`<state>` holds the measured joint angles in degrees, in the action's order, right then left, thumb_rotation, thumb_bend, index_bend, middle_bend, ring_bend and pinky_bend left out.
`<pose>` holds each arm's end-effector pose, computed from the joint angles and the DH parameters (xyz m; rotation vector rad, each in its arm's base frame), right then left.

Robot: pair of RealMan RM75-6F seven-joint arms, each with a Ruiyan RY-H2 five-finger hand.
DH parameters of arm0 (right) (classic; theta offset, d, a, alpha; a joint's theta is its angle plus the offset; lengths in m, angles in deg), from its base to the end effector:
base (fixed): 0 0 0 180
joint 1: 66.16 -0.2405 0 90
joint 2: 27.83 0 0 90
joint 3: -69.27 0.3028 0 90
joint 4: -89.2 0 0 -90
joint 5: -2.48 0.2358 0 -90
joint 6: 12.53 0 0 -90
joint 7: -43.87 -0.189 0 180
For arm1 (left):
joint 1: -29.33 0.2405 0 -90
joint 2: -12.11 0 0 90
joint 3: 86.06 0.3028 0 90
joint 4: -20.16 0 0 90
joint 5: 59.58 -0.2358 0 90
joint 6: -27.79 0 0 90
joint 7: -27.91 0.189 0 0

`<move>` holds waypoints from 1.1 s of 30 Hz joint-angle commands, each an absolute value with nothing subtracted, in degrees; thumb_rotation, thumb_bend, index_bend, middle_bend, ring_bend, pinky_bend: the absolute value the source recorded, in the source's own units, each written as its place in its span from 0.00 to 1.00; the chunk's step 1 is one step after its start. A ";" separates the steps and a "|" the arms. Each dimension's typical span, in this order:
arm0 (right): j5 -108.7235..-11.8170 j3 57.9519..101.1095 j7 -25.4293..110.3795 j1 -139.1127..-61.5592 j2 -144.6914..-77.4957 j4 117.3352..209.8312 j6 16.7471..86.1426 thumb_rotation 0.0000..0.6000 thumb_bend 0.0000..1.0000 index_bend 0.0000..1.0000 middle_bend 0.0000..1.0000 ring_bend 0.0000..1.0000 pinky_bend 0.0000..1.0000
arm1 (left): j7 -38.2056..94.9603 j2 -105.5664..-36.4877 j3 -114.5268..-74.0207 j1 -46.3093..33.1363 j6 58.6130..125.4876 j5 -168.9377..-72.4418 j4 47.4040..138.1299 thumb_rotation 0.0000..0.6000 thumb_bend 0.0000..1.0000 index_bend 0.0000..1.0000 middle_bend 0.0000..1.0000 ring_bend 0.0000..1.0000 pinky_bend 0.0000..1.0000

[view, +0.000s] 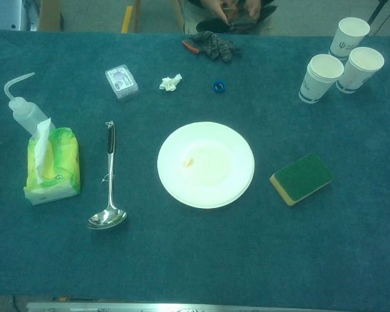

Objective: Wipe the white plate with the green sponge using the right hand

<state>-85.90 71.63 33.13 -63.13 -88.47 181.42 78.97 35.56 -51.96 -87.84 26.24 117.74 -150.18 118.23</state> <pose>-0.3800 -0.1784 0.1929 1.2444 -0.9762 0.9868 -0.3291 0.2142 0.1531 -1.4080 -0.8136 -0.9420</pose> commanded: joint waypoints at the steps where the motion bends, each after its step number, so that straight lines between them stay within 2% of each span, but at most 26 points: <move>1: -85.90 71.61 33.17 -63.14 -88.49 181.41 78.92 1.00 0.05 0.34 0.32 0.27 0.48 | 35.63 -52.01 -87.82 26.19 117.66 -150.24 118.27 1.00 0.40 0.24 0.20 0.12 0.12; 20: -89.17 71.53 34.53 -65.52 -87.03 183.76 77.25 1.00 0.05 0.34 0.32 0.27 0.48 | 35.49 -51.58 -87.84 26.22 117.72 -150.21 118.32 1.00 0.40 0.24 0.20 0.12 0.12; 33: -94.16 70.89 42.17 -73.10 -85.41 189.89 67.42 1.00 0.00 0.34 0.32 0.27 0.48 | 34.16 -51.42 -88.11 26.20 117.74 -149.72 117.45 1.00 0.40 0.24 0.20 0.12 0.12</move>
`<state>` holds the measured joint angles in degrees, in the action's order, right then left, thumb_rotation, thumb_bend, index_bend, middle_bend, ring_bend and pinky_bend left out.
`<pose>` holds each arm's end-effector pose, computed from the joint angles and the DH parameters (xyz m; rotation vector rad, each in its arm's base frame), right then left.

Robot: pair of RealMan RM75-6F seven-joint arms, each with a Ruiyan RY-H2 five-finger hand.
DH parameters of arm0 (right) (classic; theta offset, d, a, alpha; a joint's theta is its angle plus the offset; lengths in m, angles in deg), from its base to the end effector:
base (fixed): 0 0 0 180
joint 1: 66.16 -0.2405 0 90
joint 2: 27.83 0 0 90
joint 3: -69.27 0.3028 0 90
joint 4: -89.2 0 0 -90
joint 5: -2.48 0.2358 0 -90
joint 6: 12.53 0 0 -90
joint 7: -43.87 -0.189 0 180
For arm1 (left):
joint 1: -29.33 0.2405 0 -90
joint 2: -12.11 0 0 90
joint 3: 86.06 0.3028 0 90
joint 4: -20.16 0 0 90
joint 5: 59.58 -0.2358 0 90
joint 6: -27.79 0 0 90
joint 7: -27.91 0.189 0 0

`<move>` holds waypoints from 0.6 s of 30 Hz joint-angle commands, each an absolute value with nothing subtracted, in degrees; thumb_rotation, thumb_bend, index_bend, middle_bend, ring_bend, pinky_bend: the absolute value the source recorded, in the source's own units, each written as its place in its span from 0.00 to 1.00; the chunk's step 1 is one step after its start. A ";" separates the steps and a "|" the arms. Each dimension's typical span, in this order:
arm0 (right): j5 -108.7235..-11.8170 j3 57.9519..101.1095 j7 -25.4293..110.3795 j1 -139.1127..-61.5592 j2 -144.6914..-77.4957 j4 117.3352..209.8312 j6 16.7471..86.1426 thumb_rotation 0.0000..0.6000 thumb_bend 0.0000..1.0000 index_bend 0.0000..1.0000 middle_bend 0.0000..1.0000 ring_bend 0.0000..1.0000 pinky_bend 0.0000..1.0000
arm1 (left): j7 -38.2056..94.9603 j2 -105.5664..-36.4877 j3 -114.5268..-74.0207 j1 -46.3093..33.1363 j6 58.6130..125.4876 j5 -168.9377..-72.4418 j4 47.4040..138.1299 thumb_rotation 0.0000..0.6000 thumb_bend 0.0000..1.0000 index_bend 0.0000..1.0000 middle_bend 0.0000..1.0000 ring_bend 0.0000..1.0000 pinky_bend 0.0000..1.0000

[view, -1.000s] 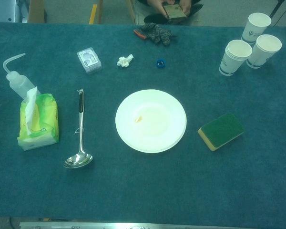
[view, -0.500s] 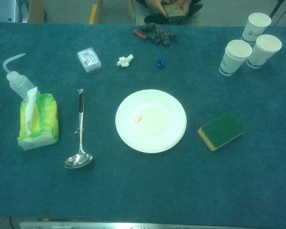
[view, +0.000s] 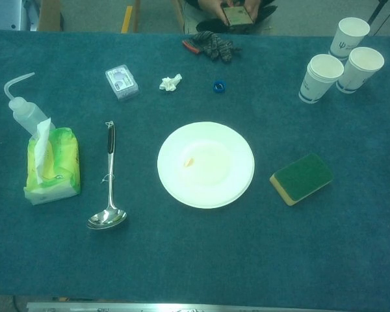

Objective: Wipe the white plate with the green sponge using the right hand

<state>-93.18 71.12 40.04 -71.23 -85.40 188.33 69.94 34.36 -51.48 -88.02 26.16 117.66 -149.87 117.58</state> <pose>-0.3199 -0.2237 0.1614 1.5528 -0.9331 1.0037 -0.3328 0.2156 0.1574 -1.4037 -0.8147 -0.9420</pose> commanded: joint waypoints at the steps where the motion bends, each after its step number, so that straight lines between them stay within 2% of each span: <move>1: -94.18 70.90 43.14 -73.83 -85.51 190.49 66.22 1.00 0.00 0.34 0.32 0.27 0.48 | 33.98 -51.38 -88.16 26.22 117.76 -149.60 117.34 1.00 0.40 0.24 0.20 0.12 0.12; 14: -87.08 69.79 57.01 -81.55 -89.16 195.60 49.38 1.00 0.00 0.33 0.32 0.26 0.48 | 31.39 -51.63 -88.10 26.05 116.97 -148.90 115.04 1.00 0.40 0.24 0.20 0.12 0.12; 18: -84.75 69.94 60.46 -83.07 -90.71 195.71 47.01 1.00 0.00 0.33 0.28 0.22 0.48 | 30.72 -51.58 -88.08 26.10 117.08 -148.93 114.60 1.00 0.40 0.24 0.20 0.12 0.12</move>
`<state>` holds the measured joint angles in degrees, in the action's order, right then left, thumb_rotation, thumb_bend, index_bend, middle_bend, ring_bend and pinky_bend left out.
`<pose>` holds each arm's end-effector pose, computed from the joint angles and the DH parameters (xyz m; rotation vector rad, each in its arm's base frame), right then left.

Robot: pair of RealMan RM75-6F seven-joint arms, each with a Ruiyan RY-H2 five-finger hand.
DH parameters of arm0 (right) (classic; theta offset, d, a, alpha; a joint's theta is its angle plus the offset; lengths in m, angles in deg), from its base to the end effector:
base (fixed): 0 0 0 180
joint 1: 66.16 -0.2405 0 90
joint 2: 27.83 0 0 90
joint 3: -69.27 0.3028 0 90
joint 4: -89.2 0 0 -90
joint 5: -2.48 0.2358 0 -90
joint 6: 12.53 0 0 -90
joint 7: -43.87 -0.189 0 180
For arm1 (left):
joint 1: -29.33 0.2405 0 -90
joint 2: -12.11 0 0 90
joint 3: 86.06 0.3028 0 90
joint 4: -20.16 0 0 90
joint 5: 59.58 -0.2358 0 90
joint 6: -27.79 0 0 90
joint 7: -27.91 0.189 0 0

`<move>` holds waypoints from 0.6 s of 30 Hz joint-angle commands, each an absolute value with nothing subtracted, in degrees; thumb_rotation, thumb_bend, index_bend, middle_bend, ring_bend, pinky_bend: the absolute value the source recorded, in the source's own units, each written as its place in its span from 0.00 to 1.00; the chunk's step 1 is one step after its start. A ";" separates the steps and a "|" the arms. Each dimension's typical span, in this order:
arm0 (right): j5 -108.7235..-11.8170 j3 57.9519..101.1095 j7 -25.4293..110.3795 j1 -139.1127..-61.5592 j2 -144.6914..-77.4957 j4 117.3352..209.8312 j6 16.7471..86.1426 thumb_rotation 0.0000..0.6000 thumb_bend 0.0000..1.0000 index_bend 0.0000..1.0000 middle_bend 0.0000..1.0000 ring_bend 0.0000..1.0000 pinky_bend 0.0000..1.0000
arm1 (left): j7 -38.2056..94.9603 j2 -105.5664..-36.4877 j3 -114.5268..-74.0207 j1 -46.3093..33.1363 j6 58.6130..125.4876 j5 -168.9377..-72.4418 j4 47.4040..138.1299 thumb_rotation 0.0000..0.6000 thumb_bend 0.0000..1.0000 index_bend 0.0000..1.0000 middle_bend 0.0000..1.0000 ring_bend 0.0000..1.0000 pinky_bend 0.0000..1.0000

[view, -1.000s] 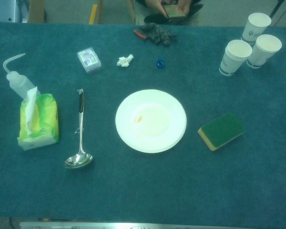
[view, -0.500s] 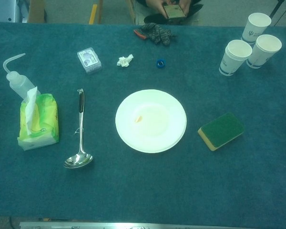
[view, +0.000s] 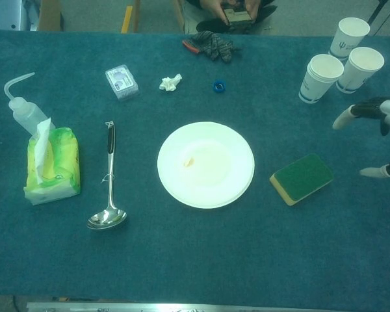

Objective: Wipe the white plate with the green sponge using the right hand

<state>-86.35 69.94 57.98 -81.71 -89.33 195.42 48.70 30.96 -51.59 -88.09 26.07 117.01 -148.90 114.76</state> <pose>-0.2802 -0.2537 0.0681 1.9016 -0.9677 0.7485 -0.3468 0.2173 0.1601 -1.3933 -0.8376 -0.9368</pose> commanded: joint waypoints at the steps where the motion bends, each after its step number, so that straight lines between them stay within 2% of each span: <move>1: -84.27 69.96 61.22 -83.39 -91.10 195.79 46.56 1.00 0.00 0.33 0.26 0.20 0.48 | 30.59 -51.60 -88.07 26.12 117.14 -148.97 114.53 1.00 0.40 0.24 0.20 0.12 0.12; 18: -75.58 69.17 71.53 -88.33 -97.34 194.46 40.72 1.00 0.00 0.33 0.23 0.18 0.48 | 28.53 -51.45 -87.71 26.86 117.99 -149.10 113.16 1.00 0.40 0.24 0.20 0.12 0.12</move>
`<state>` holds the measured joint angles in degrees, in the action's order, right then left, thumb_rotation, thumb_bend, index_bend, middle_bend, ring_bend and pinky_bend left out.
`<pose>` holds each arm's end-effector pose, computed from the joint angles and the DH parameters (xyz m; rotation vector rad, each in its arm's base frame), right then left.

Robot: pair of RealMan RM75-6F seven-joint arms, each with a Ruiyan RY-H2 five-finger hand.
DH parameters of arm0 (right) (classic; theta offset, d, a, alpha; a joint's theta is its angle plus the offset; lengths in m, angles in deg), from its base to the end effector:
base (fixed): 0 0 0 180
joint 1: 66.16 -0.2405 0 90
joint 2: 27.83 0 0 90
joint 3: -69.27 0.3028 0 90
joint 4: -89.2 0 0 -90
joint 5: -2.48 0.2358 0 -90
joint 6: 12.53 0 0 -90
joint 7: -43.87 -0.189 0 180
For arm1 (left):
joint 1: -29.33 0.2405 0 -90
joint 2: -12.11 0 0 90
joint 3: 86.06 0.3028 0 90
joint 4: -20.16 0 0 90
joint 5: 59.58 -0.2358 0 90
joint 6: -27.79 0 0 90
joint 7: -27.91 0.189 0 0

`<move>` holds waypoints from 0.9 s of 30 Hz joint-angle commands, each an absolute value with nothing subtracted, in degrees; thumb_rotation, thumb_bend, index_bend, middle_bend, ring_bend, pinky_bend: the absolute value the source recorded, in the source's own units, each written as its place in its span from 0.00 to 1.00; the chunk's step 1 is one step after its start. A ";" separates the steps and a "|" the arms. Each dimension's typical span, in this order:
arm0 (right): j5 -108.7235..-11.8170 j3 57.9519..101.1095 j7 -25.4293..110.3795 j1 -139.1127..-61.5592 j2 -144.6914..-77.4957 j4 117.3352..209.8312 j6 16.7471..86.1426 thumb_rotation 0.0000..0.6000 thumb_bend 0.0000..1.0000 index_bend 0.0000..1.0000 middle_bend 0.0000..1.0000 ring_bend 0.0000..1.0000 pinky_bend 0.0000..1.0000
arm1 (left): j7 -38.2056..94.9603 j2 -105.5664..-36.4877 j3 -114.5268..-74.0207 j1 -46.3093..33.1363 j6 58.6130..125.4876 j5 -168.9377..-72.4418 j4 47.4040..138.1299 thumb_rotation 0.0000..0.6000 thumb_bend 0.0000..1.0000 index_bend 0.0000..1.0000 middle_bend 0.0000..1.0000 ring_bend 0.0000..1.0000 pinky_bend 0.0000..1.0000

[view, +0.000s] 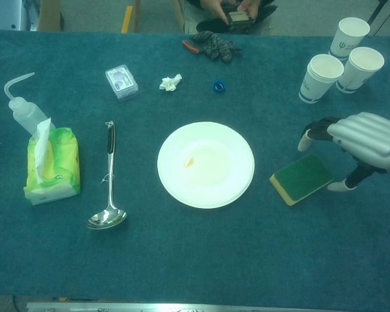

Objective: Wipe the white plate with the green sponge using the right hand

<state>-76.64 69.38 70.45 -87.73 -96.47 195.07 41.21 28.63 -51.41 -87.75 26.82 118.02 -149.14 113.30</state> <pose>-0.2644 -0.2662 0.0078 2.0407 -0.9507 0.6198 -0.3540 0.2115 0.1654 -1.3786 -0.8446 -0.9452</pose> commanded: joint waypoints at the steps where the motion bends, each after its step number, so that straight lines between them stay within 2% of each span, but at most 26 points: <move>1: -75.17 69.12 71.89 -88.53 -97.65 194.25 40.59 1.00 0.00 0.33 0.23 0.18 0.48 | 28.44 -51.49 -87.70 26.87 117.99 -149.09 113.08 1.00 0.40 0.24 0.20 0.12 0.12; 11: -71.41 68.20 75.63 -90.34 -100.66 191.86 39.79 1.00 0.00 0.33 0.23 0.18 0.48 | 27.79 -51.74 -87.70 26.99 118.03 -148.97 112.38 1.00 0.40 0.24 0.20 0.12 0.12; 27: -67.29 66.97 78.57 -92.09 -101.80 190.54 40.21 1.00 0.00 0.29 0.23 0.17 0.46 | 27.29 -52.38 -87.73 26.74 117.33 -148.66 111.55 1.00 0.40 0.24 0.20 0.12 0.12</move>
